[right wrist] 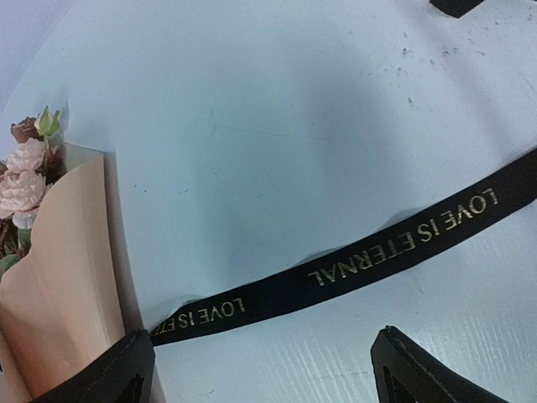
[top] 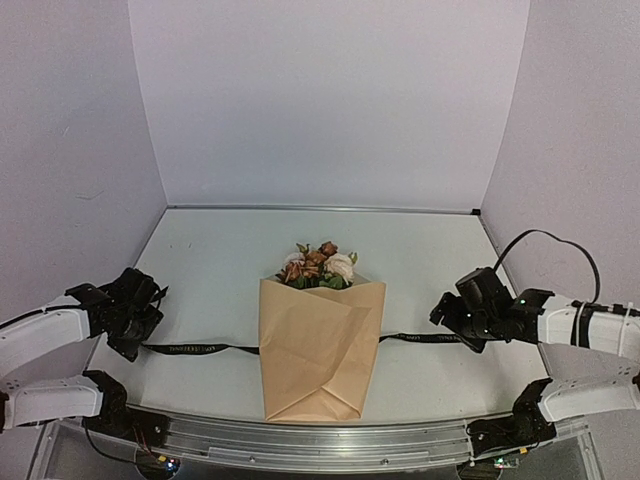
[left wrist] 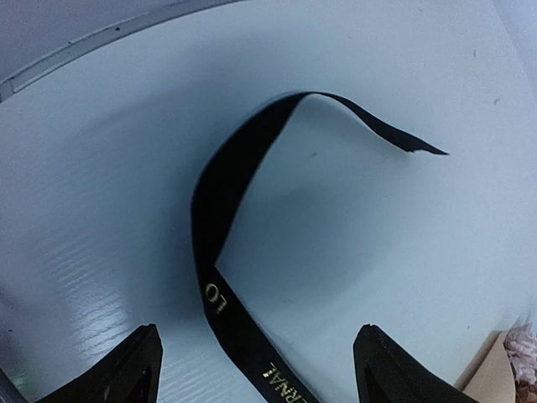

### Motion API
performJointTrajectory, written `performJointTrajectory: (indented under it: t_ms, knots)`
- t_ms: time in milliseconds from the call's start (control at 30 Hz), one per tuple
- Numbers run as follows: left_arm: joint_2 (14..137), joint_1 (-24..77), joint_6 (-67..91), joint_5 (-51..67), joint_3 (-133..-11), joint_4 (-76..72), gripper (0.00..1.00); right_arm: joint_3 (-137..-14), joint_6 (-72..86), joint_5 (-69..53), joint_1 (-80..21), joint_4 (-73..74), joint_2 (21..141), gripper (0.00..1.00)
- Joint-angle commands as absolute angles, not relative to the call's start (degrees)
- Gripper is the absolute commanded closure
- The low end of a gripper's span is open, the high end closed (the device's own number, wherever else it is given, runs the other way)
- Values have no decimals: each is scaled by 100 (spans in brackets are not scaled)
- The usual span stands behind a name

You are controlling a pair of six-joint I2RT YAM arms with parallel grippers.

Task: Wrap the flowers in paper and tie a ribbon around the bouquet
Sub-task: Pick up the left side of the ribbon at the center of the board, then pick up the right side of the ribbon from the center of the board.

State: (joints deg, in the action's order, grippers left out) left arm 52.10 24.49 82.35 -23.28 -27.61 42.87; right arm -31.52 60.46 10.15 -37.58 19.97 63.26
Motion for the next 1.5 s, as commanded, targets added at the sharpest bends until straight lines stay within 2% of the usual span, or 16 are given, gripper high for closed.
performJointTrajectory:
  t_ms: [0,133,333,633,667,700,867,1133,1233,1333,1467]
  knots:
    - [5353,2057,8442,-2723,-2605,4342,19,-2989,6196,1256,-3595,2348,5909,8]
    - [6022,1387,7481,-2077,-2401,3036,31,-2850,6196,1114,-3400,2446,5726,8]
    - [6919,1152,7111,-2149,-2739,2780,42,-2640,6239,1162,-3032,2582,5536,8]
    - [7345,298,5915,-1795,-3004,1956,84,-2734,6467,1346,-2181,2765,5678,7]
    - [7374,265,5839,-1790,-3078,1896,94,-2766,6470,1414,-2072,2806,5715,7]
    - [7401,235,5768,-1785,-3154,1851,99,-2779,6467,1473,-1936,2832,5761,8]
    - [7487,176,5440,-1545,-3450,1577,100,-2868,6336,1530,-1050,2940,5943,9]
    - [7280,176,5235,-1295,-3631,1433,100,-3346,5897,1821,-216,3103,6224,10]
    - [7224,176,5139,-1226,-3676,1409,100,-3615,5565,1817,48,3103,6639,13]
    - [7309,176,4968,-1123,-3848,1496,100,-3602,5387,1428,537,2996,6899,21]
    - [7428,176,4929,-975,-3915,1431,100,-3650,5259,1090,869,2926,7109,23]
